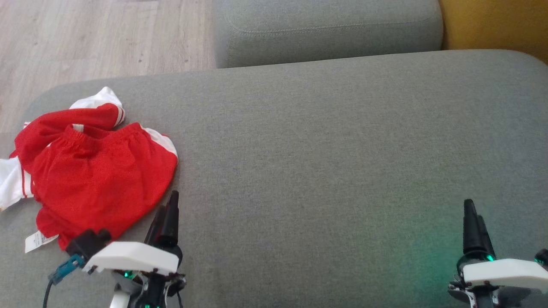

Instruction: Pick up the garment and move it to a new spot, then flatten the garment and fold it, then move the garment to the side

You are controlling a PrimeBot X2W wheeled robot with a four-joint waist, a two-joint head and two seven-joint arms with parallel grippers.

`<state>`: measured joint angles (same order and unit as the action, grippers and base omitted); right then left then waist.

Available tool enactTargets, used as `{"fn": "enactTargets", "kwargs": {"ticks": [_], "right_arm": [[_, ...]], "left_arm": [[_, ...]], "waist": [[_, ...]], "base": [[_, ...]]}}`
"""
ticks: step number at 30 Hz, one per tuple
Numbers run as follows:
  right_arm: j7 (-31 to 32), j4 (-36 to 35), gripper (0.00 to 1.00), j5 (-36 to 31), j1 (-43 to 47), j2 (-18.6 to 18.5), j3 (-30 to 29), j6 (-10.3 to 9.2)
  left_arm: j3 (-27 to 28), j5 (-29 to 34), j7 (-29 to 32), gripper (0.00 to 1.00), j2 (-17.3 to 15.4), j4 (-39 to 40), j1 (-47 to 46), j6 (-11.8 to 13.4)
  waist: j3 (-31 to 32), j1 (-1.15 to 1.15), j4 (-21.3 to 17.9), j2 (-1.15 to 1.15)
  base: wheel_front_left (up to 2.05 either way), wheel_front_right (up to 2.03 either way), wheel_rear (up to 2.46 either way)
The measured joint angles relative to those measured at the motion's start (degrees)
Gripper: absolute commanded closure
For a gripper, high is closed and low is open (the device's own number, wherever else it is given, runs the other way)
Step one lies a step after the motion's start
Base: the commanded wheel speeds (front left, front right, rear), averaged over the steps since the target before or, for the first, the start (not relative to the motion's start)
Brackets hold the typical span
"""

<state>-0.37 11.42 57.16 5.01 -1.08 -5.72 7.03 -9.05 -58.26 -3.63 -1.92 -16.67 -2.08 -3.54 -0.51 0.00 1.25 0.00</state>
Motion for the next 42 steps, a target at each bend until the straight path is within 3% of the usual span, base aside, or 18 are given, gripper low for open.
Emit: {"fn": "enactTargets", "kwargs": {"ticks": [42], "right_arm": [[-7.8, -4.0, 0.00, -33.1, -2.5, -0.4, 8.1, 0.01]], "left_arm": [[-1.1, 31.5, -6.1, 0.00, -0.3, 11.2, 3.2, 3.1]], "waist": [[-0.8, 0.00, 1.3, 0.00]], "base": [[0.00, 0.00, 0.00]]}}
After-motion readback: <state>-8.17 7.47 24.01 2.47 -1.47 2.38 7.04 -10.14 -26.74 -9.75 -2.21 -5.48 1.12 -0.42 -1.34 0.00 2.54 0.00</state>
